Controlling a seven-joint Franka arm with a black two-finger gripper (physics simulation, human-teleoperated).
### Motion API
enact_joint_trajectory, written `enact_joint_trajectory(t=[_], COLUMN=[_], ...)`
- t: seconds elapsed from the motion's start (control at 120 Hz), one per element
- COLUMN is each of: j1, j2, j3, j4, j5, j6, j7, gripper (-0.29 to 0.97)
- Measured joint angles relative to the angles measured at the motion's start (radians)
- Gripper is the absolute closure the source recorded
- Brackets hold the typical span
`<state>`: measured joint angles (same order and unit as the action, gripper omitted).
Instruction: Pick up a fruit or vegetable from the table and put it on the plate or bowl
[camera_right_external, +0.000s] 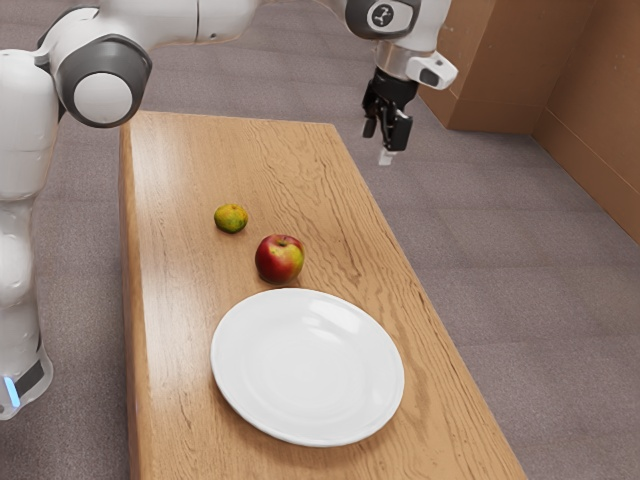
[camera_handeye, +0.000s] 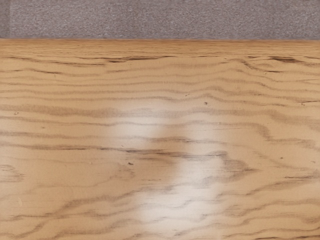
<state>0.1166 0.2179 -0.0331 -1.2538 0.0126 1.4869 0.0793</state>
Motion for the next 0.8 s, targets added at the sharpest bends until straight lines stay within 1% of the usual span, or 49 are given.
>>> enact_joint_trajectory(t=[0.275, 0.5, 0.558, 0.6, 0.633, 0.7, 0.75, 0.8], j1=[0.0, 0.002, 0.004, -0.001, -0.003, -0.009, -0.006, 0.001], j2=[-0.001, -0.002, -0.005, -0.007, -0.039, -0.198, -0.271, -0.38], j3=[-0.001, 0.011, 0.0, -0.012, -0.015, -0.001, 0.004, 0.003], j4=[0.0, 0.001, 0.051, 0.044, -0.02, -0.295, -0.419, -0.564], j5=[0.0, -0.028, -0.034, -0.048, -0.06, -0.086, -0.104, -0.117], j6=[0.019, 0.025, 0.024, 0.01, 0.008, 0.054, 0.087, 0.123], j7=[0.01, 0.016, 0.018, 0.019, 0.02, 0.031, 0.042, 0.051], gripper=[0.0, 0.0, 0.0, 0.0, 0.0, 0.0, 0.0, 0.0])
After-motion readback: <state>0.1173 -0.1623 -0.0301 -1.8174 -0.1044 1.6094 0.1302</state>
